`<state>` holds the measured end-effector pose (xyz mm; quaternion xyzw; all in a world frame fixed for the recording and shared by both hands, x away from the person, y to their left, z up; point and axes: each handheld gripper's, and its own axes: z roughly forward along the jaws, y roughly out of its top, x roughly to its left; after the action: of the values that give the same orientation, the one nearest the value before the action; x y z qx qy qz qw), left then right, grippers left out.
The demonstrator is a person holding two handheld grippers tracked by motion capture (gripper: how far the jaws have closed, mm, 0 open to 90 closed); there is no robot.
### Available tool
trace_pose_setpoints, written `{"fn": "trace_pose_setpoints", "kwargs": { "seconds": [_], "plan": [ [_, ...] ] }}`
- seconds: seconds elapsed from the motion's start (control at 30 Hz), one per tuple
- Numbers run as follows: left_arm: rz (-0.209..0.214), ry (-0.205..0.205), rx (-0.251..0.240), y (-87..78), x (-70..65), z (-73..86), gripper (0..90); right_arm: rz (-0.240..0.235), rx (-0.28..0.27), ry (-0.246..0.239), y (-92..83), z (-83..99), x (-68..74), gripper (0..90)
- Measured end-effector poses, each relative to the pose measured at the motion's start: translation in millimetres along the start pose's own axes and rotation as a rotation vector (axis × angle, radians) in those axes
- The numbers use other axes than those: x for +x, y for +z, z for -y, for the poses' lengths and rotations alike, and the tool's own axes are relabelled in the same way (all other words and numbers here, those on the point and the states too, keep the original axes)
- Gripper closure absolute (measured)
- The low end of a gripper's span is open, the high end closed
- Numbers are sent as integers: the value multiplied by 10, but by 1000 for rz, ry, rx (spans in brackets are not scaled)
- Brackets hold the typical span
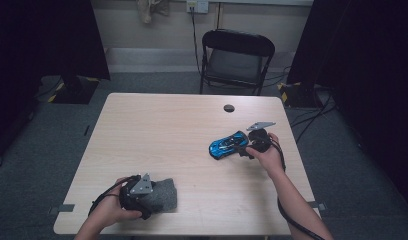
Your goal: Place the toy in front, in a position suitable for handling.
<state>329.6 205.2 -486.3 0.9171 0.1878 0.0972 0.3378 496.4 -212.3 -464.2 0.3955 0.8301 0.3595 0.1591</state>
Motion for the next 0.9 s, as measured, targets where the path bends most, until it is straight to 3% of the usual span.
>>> {"fn": "trace_pose_setpoints", "kwargs": {
  "seconds": [0.13, 0.17, 0.37, 0.4, 0.6, 0.77, 0.9],
  "plan": [
    [7, -27, -12, 15, 17, 19, 159, 11, -6, 30, 35, -14, -28, 142],
    [7, -26, -7, 7, 23, 15, 199, 20, -17, 59, 50, -20, -47, 142],
    [-17, -54, 12, -32, 43, -4, 335, 32, -29, 105, 87, -51, -101, 149],
    [-20, -67, 4, -30, 36, -6, 374, 32, -15, 108, 105, -59, -113, 149],
    [-34, -43, 35, -54, 44, -34, 487, 38, 2, 99, 157, -73, -120, 145],
    [-34, -40, 32, -60, 44, -30, 516, -12, -8, 119, 175, -42, -140, 149],
    [-32, -46, 31, -70, 62, -25, 553, -27, 42, 72, 211, -8, -90, 121]
  ]
}}
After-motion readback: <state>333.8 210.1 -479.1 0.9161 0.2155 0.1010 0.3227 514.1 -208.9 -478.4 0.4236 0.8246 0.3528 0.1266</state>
